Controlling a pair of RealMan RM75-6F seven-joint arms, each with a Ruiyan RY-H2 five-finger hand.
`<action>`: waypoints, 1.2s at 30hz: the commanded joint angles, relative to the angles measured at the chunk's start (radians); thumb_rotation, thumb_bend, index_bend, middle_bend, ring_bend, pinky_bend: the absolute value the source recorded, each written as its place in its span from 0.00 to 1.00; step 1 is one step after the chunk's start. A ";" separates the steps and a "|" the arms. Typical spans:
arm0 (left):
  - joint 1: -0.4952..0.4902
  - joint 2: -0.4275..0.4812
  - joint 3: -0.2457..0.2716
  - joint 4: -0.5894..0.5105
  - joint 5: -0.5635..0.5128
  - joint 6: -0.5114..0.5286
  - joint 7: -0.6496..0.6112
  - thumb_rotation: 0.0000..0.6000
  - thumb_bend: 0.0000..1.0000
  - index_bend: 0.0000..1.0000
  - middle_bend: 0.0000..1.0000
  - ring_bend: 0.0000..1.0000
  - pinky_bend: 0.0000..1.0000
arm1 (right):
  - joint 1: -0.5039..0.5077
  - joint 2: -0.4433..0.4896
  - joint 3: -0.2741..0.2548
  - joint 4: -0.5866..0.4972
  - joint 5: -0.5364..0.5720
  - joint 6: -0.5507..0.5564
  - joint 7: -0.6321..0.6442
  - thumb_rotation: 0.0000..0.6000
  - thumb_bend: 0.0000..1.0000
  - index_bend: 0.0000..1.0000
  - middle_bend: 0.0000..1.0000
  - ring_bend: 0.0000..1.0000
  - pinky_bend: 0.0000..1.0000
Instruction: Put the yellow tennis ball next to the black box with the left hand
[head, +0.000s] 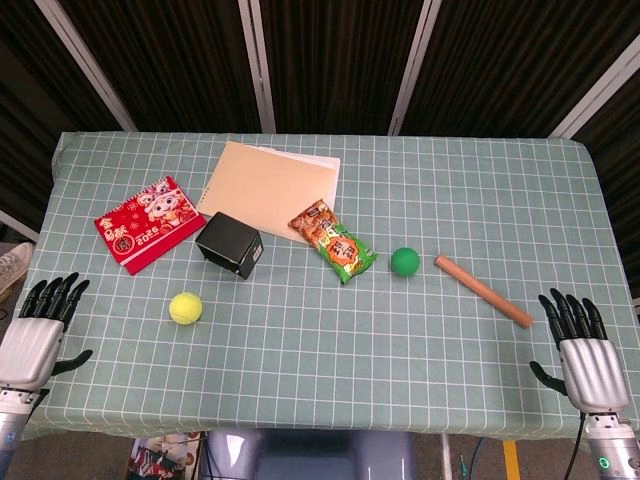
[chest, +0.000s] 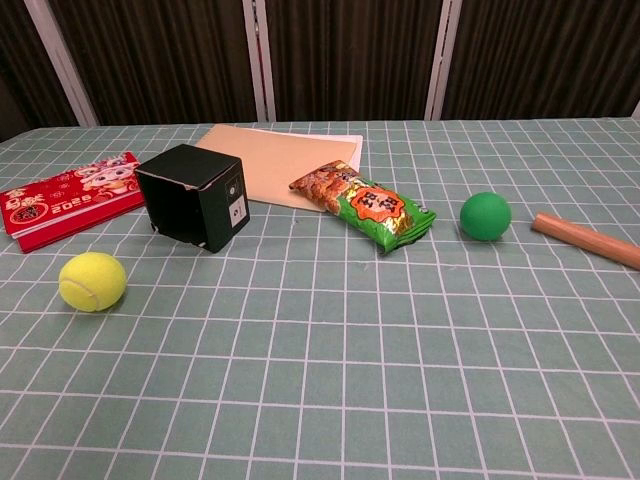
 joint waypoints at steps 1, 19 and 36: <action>-0.007 0.005 0.002 -0.014 -0.018 -0.022 0.017 1.00 0.10 0.00 0.00 0.00 0.00 | 0.001 0.003 -0.002 -0.009 0.004 -0.004 -0.010 1.00 0.23 0.00 0.00 0.00 0.00; -0.045 -0.041 0.093 0.102 0.135 -0.083 0.011 1.00 0.35 0.50 0.54 0.53 0.59 | -0.010 0.010 -0.003 0.001 0.017 0.001 -0.001 1.00 0.23 0.00 0.00 0.00 0.00; -0.165 -0.165 0.077 0.208 0.165 -0.259 0.113 1.00 0.35 0.52 0.56 0.55 0.60 | -0.015 0.027 0.005 0.002 0.025 0.009 0.041 1.00 0.23 0.00 0.00 0.00 0.00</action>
